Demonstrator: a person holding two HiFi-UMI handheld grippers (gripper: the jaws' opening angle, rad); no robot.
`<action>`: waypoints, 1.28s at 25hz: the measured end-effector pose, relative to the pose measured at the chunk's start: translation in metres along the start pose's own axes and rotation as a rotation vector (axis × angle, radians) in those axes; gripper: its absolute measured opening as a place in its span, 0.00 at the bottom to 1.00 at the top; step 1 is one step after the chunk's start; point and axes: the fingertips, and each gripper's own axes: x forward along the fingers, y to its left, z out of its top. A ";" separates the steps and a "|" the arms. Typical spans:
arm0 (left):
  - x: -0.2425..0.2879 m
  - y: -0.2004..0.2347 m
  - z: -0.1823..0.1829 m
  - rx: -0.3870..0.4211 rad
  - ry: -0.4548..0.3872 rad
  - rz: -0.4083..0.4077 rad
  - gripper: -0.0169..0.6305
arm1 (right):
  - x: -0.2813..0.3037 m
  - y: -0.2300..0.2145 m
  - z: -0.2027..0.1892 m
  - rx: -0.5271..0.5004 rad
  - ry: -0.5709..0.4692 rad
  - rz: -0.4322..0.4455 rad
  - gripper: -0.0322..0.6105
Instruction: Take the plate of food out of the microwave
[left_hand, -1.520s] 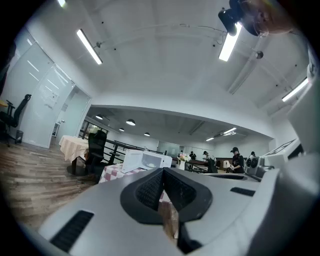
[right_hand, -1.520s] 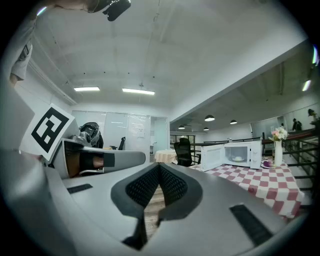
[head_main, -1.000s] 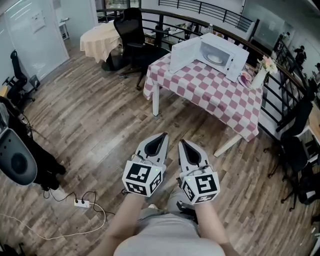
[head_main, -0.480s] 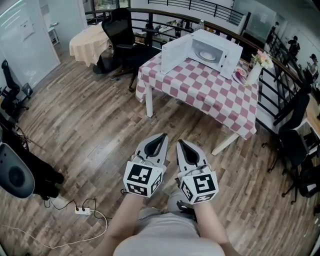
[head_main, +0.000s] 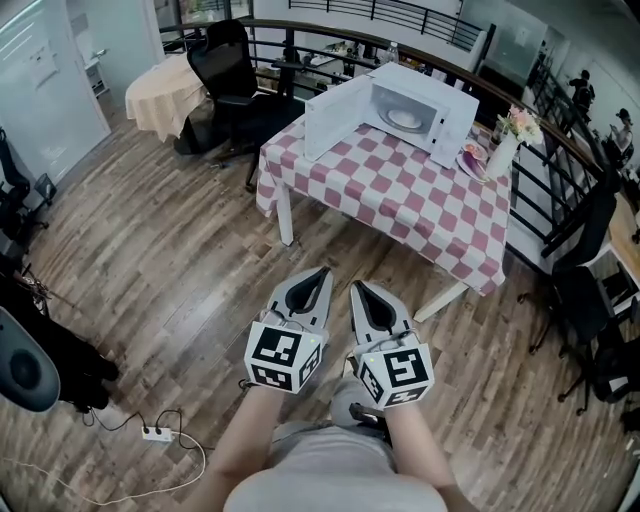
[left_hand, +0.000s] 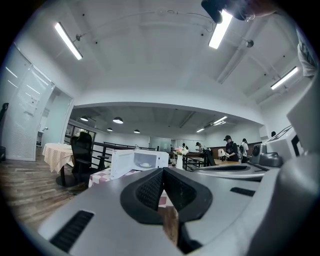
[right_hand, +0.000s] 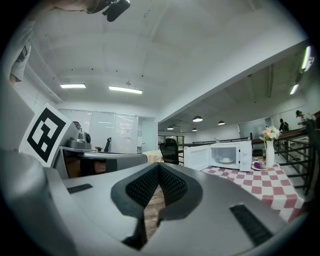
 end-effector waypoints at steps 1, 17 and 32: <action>0.008 0.000 0.000 0.000 0.002 -0.001 0.03 | 0.004 -0.007 0.001 0.003 0.000 -0.001 0.09; 0.127 0.011 0.001 0.024 0.036 -0.005 0.03 | 0.070 -0.108 -0.006 0.045 0.012 0.007 0.09; 0.251 0.005 0.005 0.017 0.045 -0.020 0.03 | 0.128 -0.216 -0.001 0.050 0.009 0.015 0.09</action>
